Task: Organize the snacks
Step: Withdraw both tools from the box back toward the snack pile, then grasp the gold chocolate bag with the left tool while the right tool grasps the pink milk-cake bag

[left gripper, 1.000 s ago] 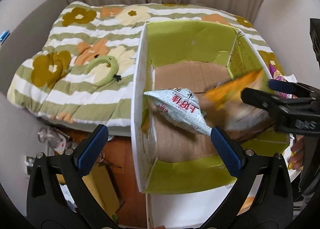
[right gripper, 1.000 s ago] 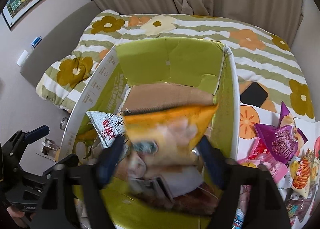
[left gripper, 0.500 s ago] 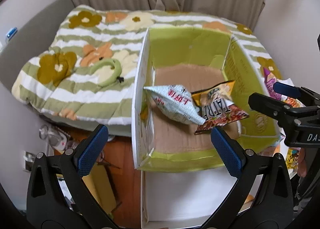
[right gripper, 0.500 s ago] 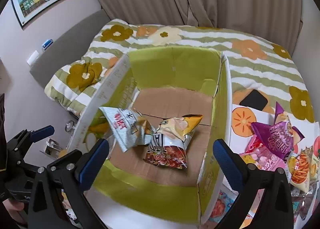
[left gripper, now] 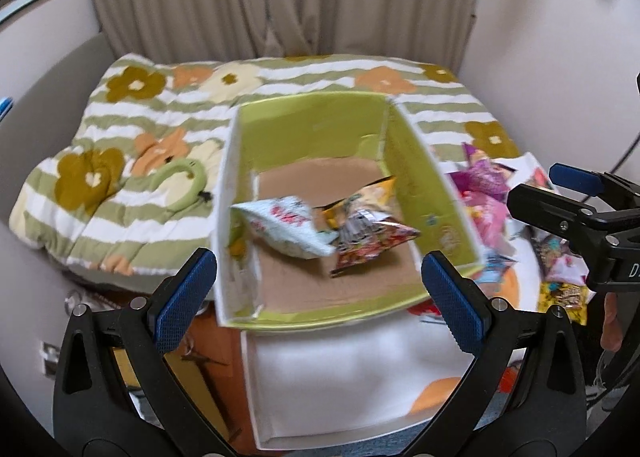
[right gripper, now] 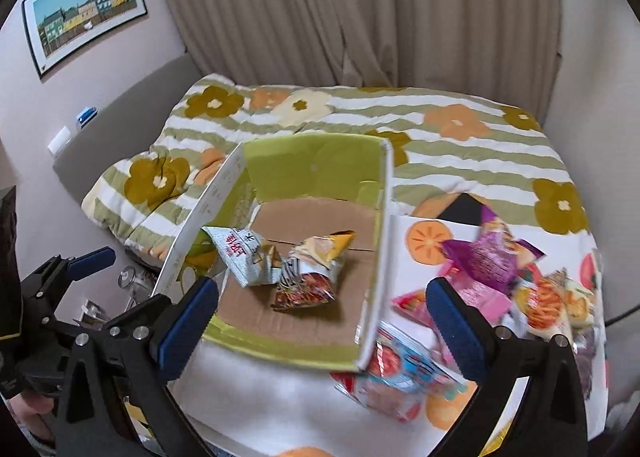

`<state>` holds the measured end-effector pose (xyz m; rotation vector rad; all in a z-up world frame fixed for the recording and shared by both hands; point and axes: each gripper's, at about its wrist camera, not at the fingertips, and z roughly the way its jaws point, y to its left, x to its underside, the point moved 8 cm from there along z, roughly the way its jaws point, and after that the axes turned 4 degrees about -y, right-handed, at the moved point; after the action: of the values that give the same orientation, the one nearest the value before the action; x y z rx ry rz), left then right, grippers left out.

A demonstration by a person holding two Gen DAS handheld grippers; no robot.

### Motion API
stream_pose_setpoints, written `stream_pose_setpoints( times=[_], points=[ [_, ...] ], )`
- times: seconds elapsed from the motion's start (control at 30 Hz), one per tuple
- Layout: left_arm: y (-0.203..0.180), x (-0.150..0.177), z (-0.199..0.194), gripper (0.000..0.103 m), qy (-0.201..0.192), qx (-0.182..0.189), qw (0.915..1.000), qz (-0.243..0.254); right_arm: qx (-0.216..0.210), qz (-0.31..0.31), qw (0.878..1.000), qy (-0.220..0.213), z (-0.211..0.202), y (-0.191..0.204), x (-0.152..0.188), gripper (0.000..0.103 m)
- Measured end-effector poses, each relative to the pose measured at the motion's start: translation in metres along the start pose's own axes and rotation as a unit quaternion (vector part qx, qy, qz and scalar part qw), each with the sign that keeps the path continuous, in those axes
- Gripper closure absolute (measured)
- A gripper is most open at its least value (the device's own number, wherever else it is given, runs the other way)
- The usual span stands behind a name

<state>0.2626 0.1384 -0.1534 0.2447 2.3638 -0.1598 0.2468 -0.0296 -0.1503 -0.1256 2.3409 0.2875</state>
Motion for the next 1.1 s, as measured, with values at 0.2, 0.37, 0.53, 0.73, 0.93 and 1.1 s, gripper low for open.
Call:
stream_pose_setpoints(
  times=[0.2,0.37,0.53,0.73,0.93,1.1],
  points=[
    [-0.055,-0.004,-0.011,0.001,-0.009,0.044,0.9989,0.016,0.035,0.018,0.999,-0.014,-0.044,-0.052,0.009,0.000],
    [-0.114,-0.001,-0.009,0.001,-0.005,0.061,0.9976,0.032,0.056,0.027,0.998,-0.018,-0.074,-0.106,0.020,0.000],
    [-0.182,0.014,-0.001,0.001,0.026,0.091,0.9951,0.029,0.070,0.027,0.997,-0.007,-0.101,-0.163,0.039,0.000],
    [-0.275,0.049,0.015,0.001,0.067,0.113,0.9898,0.054,0.073,0.029,0.997,0.014,-0.119,-0.228,0.071,0.000],
    [-0.349,0.089,0.043,0.001,0.106,0.148,0.9817,0.055,0.055,0.034,0.997,0.042,-0.114,-0.278,0.112,0.000],
    [-0.401,0.121,0.069,0.001,0.126,0.174,0.9742,0.068,0.040,0.043,0.996,0.069,-0.097,-0.308,0.145,0.000]
  ],
)
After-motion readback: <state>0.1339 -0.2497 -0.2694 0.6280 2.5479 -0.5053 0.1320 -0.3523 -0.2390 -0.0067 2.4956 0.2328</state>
